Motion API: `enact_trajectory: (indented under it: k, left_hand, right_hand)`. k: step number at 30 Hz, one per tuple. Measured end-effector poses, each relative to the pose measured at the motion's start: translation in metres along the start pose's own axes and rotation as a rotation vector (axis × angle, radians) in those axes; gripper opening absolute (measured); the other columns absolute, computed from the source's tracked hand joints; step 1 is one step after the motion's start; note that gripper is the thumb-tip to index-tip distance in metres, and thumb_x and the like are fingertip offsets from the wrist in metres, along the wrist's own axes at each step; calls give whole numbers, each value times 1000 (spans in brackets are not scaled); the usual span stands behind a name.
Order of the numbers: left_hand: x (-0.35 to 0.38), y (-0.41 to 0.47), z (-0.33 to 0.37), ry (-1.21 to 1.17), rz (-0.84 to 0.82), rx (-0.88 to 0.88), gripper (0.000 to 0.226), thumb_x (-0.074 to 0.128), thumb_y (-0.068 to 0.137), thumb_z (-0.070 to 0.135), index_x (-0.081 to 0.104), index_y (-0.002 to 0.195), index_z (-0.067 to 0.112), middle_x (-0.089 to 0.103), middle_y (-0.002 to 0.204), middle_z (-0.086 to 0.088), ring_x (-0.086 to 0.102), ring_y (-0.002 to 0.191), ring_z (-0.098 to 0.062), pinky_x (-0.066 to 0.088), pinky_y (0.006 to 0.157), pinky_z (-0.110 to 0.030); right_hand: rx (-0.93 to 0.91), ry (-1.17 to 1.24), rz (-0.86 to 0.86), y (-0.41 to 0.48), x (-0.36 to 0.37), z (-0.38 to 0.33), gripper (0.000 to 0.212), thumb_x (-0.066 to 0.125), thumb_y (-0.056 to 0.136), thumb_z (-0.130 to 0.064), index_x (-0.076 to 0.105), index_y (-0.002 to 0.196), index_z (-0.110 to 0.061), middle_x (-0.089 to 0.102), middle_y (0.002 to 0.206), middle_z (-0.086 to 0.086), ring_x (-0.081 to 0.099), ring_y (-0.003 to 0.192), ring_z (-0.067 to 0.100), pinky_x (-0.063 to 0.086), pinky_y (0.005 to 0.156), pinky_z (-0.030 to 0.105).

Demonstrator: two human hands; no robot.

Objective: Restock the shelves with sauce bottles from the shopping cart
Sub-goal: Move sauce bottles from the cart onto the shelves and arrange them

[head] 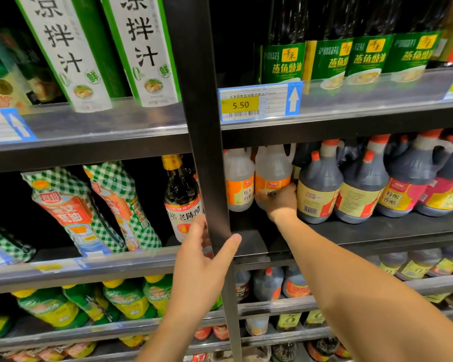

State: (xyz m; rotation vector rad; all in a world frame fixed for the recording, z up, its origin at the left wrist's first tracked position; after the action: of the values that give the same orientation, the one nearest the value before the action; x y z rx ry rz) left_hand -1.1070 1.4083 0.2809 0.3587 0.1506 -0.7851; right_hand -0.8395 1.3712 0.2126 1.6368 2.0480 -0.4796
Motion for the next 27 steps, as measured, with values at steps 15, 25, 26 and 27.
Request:
enact_trajectory:
  k: [15, 25, 26, 27]
  left_hand:
    - [-3, -3, -3, 28, 27, 30, 34, 72, 83, 35, 52, 111, 41, 63, 103, 24, 60, 101, 4, 50, 77, -16]
    - [16, -60, 1, 161, 211, 281, 20, 62, 78, 45, 47, 92, 41, 51, 94, 17, 55, 90, -7, 42, 67, -19]
    - [26, -63, 4, 158, 154, 297, 20, 60, 78, 46, 47, 92, 41, 50, 93, 17, 55, 88, -8, 41, 66, -18]
    - [38, -64, 5, 146, 89, 289, 21, 59, 78, 46, 46, 94, 41, 50, 92, 16, 54, 87, -8, 41, 65, -17]
  right_hand:
    - [133, 20, -152, -12, -3, -9, 84, 68, 83, -49, 30, 142, -3, 46, 141, 15, 48, 128, 33, 40, 101, 38]
    - [-388, 33, -40, -90, -85, 1, 27, 67, 87, -32, 56, 107, -16, 62, 94, -8, 63, 82, 2, 48, 67, 20]
    - [-418, 59, -52, -98, -95, 9, 29, 67, 88, -30, 57, 112, -18, 63, 99, -8, 63, 82, -1, 50, 69, 17]
    - [-439, 76, -55, -106, -105, 18, 30, 67, 88, -27, 58, 115, -18, 64, 101, -8, 63, 83, -1, 51, 70, 16]
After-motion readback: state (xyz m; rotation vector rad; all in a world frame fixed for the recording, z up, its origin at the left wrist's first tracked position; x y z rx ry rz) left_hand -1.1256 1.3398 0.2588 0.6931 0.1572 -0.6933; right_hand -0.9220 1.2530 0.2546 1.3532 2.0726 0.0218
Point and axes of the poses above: each hand's wrist, its own y-axis towards the middle knuckle, its own x-axis out of the palm, z = x × y, the point moved 5 cm from there along y, towards the middle knuckle
